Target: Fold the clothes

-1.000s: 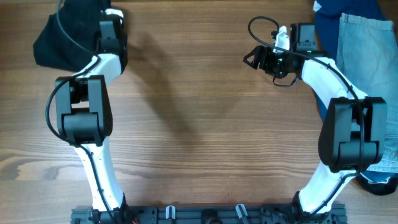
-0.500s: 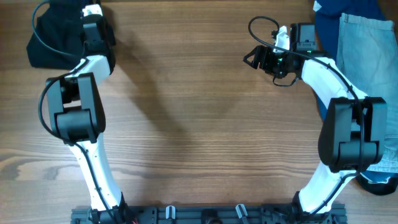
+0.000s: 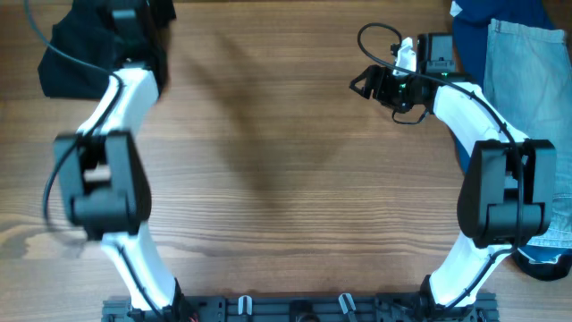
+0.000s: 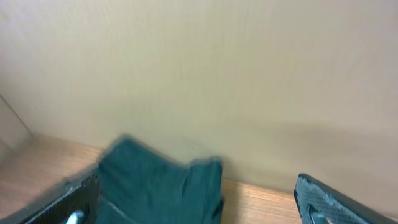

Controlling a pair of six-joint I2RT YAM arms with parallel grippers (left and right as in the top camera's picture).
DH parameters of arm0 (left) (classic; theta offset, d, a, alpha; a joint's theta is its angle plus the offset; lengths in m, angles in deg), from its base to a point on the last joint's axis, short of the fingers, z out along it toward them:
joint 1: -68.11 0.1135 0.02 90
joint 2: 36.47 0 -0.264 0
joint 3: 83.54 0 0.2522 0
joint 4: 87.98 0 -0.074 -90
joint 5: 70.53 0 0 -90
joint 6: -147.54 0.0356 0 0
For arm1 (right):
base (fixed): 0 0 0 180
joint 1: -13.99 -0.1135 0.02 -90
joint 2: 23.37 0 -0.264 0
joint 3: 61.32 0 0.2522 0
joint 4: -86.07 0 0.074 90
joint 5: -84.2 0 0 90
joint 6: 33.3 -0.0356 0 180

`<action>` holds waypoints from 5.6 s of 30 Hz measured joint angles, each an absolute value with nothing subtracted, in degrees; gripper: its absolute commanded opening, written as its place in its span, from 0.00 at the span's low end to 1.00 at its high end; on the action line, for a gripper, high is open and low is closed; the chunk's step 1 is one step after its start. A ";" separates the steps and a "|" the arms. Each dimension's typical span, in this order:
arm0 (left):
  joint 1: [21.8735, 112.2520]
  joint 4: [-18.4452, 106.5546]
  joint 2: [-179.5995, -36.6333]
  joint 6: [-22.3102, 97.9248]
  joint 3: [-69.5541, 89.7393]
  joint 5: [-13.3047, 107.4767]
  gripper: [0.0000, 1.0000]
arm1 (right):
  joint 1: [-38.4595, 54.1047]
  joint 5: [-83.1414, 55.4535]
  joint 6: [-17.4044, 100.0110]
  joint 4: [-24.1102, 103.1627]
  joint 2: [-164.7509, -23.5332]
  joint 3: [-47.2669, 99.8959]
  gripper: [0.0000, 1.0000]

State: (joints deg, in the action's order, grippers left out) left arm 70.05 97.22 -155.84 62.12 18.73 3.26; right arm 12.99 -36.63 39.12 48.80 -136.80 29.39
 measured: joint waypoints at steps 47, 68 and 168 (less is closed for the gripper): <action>62.59 48.44 -131.56 61.88 20.06 3.31 1.00 | 8.18 -23.10 68.91 82.44 -54.37 -20.97 1.00; 62.59 48.44 -131.56 61.88 20.06 3.28 1.00 | 8.18 -11.47 51.97 72.93 -24.36 -46.65 1.00; 74.18 74.12 -37.31 36.46 -69.18 19.00 1.00 | 8.18 -11.23 51.99 72.30 -24.10 -47.18 1.00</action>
State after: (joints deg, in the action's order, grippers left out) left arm 74.18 74.12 -37.31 36.46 -69.18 19.00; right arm 8.18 -11.23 51.99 72.30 -24.10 -47.18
